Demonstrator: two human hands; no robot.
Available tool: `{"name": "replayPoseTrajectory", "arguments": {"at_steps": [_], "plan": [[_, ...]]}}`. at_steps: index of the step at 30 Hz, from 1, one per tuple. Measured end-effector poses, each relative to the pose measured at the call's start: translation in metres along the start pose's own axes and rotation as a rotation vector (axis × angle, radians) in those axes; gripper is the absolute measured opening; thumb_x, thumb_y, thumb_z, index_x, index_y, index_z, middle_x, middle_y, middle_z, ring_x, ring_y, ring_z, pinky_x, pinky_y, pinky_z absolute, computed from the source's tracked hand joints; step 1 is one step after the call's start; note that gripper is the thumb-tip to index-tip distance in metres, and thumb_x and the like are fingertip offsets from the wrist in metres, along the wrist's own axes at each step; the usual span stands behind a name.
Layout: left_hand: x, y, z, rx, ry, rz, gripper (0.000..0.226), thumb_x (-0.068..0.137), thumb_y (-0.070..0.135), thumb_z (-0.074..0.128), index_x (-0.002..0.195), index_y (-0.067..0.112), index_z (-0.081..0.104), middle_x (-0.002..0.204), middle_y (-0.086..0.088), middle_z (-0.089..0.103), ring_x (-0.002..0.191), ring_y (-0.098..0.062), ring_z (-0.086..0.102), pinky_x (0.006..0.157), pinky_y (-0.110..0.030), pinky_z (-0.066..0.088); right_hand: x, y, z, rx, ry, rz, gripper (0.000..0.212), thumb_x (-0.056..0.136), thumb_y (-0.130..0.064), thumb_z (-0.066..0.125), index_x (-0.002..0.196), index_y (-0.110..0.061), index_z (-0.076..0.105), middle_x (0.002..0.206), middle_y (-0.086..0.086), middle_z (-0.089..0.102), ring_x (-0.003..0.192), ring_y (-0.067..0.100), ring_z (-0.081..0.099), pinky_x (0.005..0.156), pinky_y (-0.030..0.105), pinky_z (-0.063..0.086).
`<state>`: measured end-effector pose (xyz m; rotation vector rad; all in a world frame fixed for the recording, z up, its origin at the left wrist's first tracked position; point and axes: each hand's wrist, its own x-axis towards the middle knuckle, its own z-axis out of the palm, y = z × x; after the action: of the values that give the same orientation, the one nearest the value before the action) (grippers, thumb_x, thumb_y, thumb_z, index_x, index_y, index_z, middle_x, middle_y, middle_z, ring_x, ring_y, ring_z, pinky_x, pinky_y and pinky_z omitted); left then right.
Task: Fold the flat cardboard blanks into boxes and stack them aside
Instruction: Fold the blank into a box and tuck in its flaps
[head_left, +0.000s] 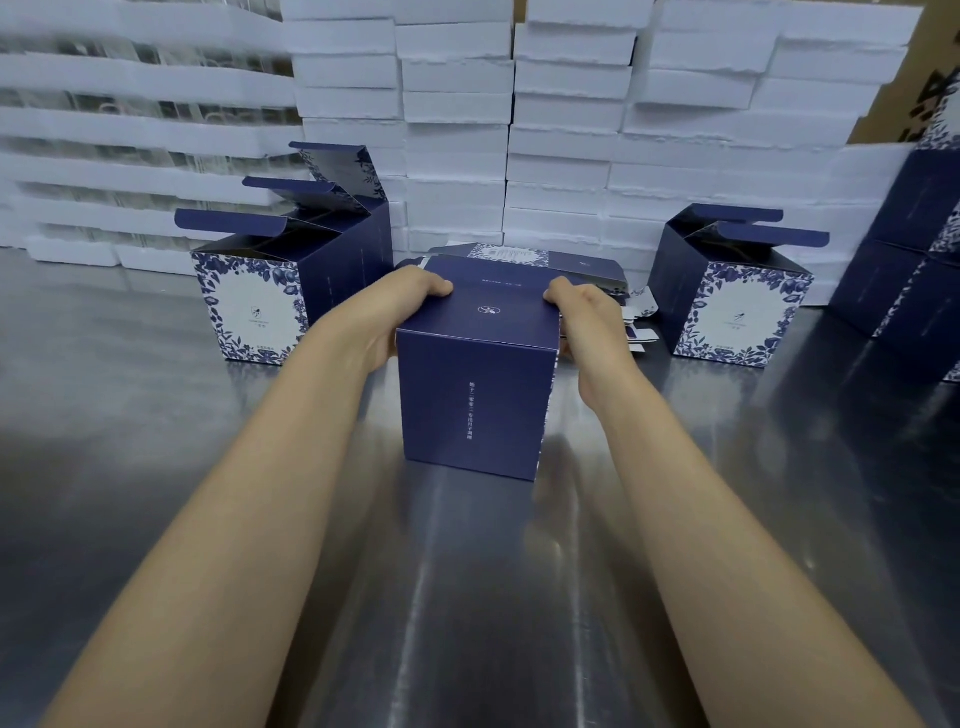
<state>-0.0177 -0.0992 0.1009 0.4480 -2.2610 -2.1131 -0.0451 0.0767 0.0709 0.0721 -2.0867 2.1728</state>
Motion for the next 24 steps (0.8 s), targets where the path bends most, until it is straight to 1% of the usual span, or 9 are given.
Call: {"name": "replayPoseTrajectory", "arguments": {"at_steps": [5, 8, 10, 11, 13, 15, 17, 20, 24], "plan": [[-0.004, 0.001, 0.006, -0.039, 0.045, -0.007, 0.031, 0.093, 0.015, 0.051, 0.122, 0.007, 0.059, 0.089, -0.007, 0.067, 0.066, -0.018, 0.063, 0.061, -0.026, 0.049, -0.002, -0.009, -0.005, -0.120, -0.058, 0.003, 0.019, 0.088, -0.024, 0.058, 0.076, -0.014, 0.047, 0.079, 0.004, 0.045, 0.070, 0.019, 0.038, 0.063, 0.027, 0.032], [-0.002, 0.002, 0.015, -0.065, 0.133, 0.011, 0.028, 0.092, 0.012, 0.051, 0.119, 0.009, 0.054, 0.098, -0.010, 0.066, 0.072, -0.022, 0.062, 0.059, -0.026, 0.049, -0.001, -0.029, -0.016, -0.497, -0.177, -0.015, 0.029, 0.091, -0.035, 0.059, 0.096, -0.006, 0.060, 0.089, 0.006, 0.054, 0.077, 0.020, 0.046, 0.075, 0.030, 0.047], [0.000, 0.001, 0.028, -0.062, 0.212, 0.090, 0.013, 0.093, 0.008, 0.046, 0.103, 0.009, 0.053, 0.089, -0.008, 0.060, 0.074, -0.024, 0.056, 0.054, -0.020, 0.044, -0.005, -0.048, -0.024, -0.720, -0.197, 0.004, 0.041, 0.088, -0.040, 0.064, 0.117, -0.011, 0.062, 0.109, 0.008, 0.062, 0.089, 0.017, 0.055, 0.084, 0.039, 0.056], [0.002, -0.002, 0.036, -0.078, 0.250, 0.131, 0.011, 0.093, 0.006, 0.042, 0.099, 0.007, 0.051, 0.091, -0.010, 0.058, 0.080, -0.026, 0.055, 0.058, -0.023, 0.045, -0.009, -0.058, -0.027, -0.794, -0.216, 0.005, 0.044, 0.087, -0.041, 0.066, 0.120, -0.013, 0.062, 0.117, 0.010, 0.061, 0.095, 0.017, 0.056, 0.086, 0.042, 0.057], [0.004, -0.007, 0.054, -0.133, 0.325, 0.171, 0.029, 0.092, 0.005, 0.037, 0.118, 0.002, 0.049, 0.123, -0.017, 0.057, 0.109, -0.035, 0.056, 0.086, -0.039, 0.049, -0.020, -0.074, -0.032, -0.943, -0.325, -0.003, 0.053, 0.083, -0.050, 0.068, 0.128, -0.023, 0.059, 0.134, 0.000, 0.053, 0.115, 0.019, 0.052, 0.091, 0.038, 0.052], [-0.002, -0.014, 0.076, -0.134, 0.366, 0.188, 0.045, 0.092, 0.011, 0.038, 0.137, 0.010, 0.039, 0.143, -0.018, 0.043, 0.131, -0.037, 0.041, 0.107, -0.050, 0.036, -0.027, -0.085, -0.039, -1.150, -0.482, 0.007, 0.077, 0.077, -0.063, 0.066, 0.144, -0.035, 0.041, 0.151, -0.011, 0.036, 0.133, 0.017, 0.040, 0.089, 0.030, 0.039], [-0.014, -0.025, 0.101, -0.041, 0.330, 0.299, 0.057, 0.094, 0.021, 0.045, 0.147, 0.015, 0.025, 0.151, -0.011, 0.032, 0.138, -0.030, 0.029, 0.114, -0.046, 0.024, -0.030, -0.090, -0.051, -1.292, -0.541, 0.059, 0.096, 0.069, -0.069, 0.067, 0.150, -0.042, 0.024, 0.158, -0.014, 0.021, 0.139, 0.016, 0.031, 0.084, 0.027, 0.029], [-0.035, -0.054, 0.138, 0.143, 0.184, 0.572, 0.070, 0.098, 0.040, 0.046, 0.153, 0.021, 0.007, 0.151, -0.011, 0.019, 0.140, -0.021, 0.016, 0.115, -0.038, 0.014, -0.026, -0.091, -0.075, -1.344, -0.446, 0.091, 0.092, 0.072, -0.050, 0.076, 0.148, -0.046, 0.025, 0.161, -0.009, 0.015, 0.143, 0.019, 0.024, 0.087, 0.029, 0.032], [-0.049, -0.087, 0.174, 0.504, 0.038, 0.869, 0.059, 0.101, 0.043, 0.039, 0.151, 0.029, 0.013, 0.148, -0.012, 0.014, 0.138, -0.025, 0.015, 0.107, -0.042, 0.029, -0.019, -0.093, -0.114, -1.266, -0.276, 0.081, 0.071, 0.075, -0.025, 0.081, 0.135, -0.044, 0.050, 0.151, -0.004, 0.037, 0.130, 0.023, 0.041, 0.097, 0.033, 0.035]]}}
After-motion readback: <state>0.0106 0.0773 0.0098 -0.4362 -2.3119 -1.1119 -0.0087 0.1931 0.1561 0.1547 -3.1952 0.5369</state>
